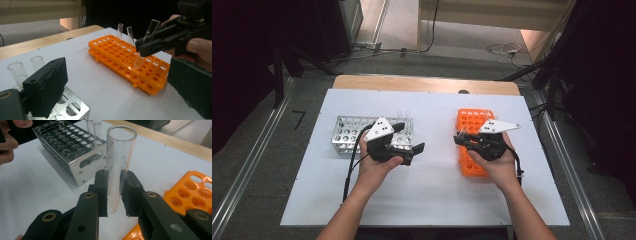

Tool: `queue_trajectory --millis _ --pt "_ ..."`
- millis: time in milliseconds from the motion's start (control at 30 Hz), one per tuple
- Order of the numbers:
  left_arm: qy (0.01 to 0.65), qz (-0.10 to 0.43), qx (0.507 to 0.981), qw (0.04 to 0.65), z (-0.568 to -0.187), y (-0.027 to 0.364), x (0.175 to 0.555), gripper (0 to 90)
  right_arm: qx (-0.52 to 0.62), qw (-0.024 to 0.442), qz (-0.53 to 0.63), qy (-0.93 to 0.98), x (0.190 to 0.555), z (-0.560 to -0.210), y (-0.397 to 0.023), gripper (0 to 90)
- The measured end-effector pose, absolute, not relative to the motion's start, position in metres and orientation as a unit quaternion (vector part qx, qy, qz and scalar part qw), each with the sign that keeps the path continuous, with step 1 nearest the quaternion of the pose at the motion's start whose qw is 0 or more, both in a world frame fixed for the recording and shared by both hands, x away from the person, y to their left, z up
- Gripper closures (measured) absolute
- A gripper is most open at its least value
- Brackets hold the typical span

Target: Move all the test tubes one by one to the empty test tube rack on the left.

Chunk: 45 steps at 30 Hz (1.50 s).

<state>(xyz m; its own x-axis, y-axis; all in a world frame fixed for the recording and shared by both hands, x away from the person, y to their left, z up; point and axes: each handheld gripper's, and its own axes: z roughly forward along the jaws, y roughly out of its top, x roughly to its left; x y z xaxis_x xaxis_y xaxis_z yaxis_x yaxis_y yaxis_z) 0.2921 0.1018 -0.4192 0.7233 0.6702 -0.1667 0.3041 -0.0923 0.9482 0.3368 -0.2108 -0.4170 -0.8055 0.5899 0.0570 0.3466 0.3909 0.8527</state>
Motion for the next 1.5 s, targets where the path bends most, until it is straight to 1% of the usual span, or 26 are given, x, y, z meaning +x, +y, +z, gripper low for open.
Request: queue_trajectory --millis 200,300,500,667,833,1133,1400,1500 --pt "0.331 0.146 0.723 0.589 -0.419 0.093 0.291 6.2 0.266 0.112 0.473 0.832 0.329 -0.42 -0.194 74.1" --pt "0.322 0.144 0.727 0.589 -0.419 0.088 0.29 11.8 0.258 0.105 0.474 0.836 0.326 -0.421 -0.187 74.1" --pt "0.315 0.136 0.735 0.585 -0.418 0.079 0.288 18.0 0.241 0.097 0.471 0.843 0.319 -0.423 -0.174 74.1" --pt "0.309 0.133 0.74 0.582 -0.42 0.072 0.286 26.5 0.231 0.094 0.466 0.849 0.316 -0.425 -0.166 74.1" --pt "0.3 0.129 0.747 0.58 -0.421 0.067 0.285 40.0 0.221 0.088 0.465 0.853 0.313 -0.427 -0.159 74.1" --pt "0.285 0.14 0.754 0.575 -0.421 0.058 0.281 58.8 0.206 0.081 0.46 0.86 0.306 -0.429 -0.148 74.1" --pt "0.275 0.144 0.755 0.577 -0.421 0.057 0.279 72.6 0.204 0.077 0.459 0.861 0.306 -0.429 -0.146 74.1" --pt "0.276 0.146 0.755 0.576 -0.421 0.057 0.279 73.6 0.204 0.077 0.459 0.861 0.306 -0.429 -0.146 74.1"
